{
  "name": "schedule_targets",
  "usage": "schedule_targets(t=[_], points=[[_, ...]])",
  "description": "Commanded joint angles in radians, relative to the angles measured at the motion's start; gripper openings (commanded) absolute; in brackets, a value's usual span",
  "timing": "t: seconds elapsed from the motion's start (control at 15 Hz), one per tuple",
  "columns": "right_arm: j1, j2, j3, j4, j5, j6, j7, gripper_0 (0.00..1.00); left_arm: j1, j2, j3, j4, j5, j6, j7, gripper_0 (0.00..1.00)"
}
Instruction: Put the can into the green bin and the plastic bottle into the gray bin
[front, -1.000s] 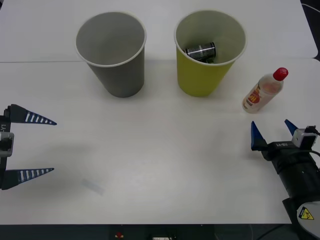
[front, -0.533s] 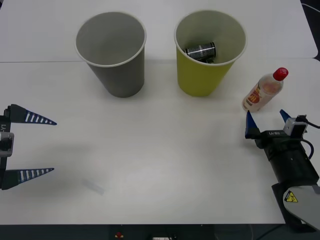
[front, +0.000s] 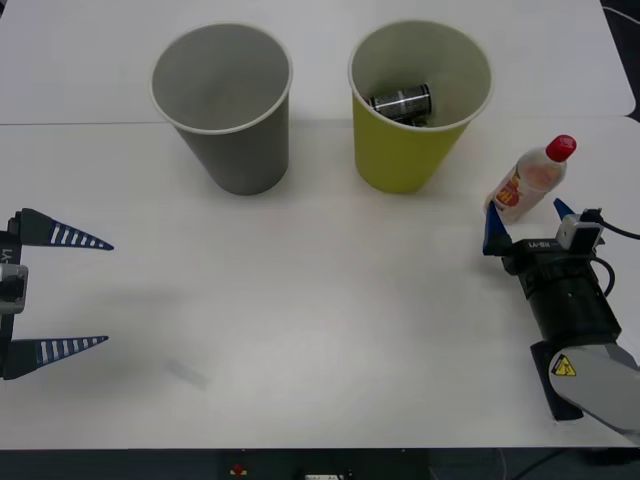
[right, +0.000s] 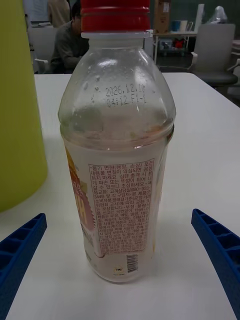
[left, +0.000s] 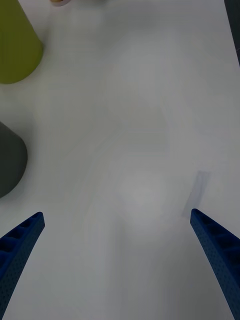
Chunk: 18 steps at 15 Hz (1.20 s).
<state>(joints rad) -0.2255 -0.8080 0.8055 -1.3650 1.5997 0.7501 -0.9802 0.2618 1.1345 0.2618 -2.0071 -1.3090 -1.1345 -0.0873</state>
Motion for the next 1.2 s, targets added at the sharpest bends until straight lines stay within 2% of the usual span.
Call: schedule_targets(t=[0.07, 0.47, 0.87, 0.93, 1.0, 1.07, 1.13, 1.2], points=[[-0.037, 0.023, 0.0, 0.053, 0.0, 0.0, -0.002, 1.0, 0.0, 0.0, 0.0, 0.0, 0.0, 0.0, 0.0, 1.0], [-0.126, 0.081, 0.0, 0.179, -0.014, 0.0, 0.0, 1.0, 0.0, 0.0, 0.0, 0.0, 0.0, 0.0, 0.0, 1.0], [-0.16, 0.099, 0.0, 0.216, -0.018, -0.005, 0.0, 1.0, 0.0, 0.0, 0.0, 0.0, 0.0, 0.0, 0.0, 1.0], [-0.161, 0.099, 0.0, 0.216, -0.018, -0.006, 0.0, 0.97, 0.0, 0.0, 0.0, 0.0, 0.0, 0.0, 0.0, 1.0], [-0.161, 0.098, 0.0, 0.216, -0.018, -0.006, 0.002, 0.63, 0.0, 0.0, 0.0, 0.0, 0.0, 0.0, 0.0, 1.0], [-0.161, 0.099, 0.0, 0.216, -0.018, -0.012, -0.003, 0.06, 0.0, 0.0, 0.0, 0.0, 0.0, 0.0, 0.0, 1.0], [-0.164, 0.098, -0.002, 0.216, -0.018, -0.028, -0.003, 0.0, 0.0, 0.0, 0.0, 0.0, 0.0, 0.0, 0.0, 1.0], [-0.166, 0.099, -0.002, 0.216, -0.018, -0.029, 0.0, 0.0, 0.0, 0.0, 0.0, 0.0, 0.0, 0.0, 0.0, 1.0]])
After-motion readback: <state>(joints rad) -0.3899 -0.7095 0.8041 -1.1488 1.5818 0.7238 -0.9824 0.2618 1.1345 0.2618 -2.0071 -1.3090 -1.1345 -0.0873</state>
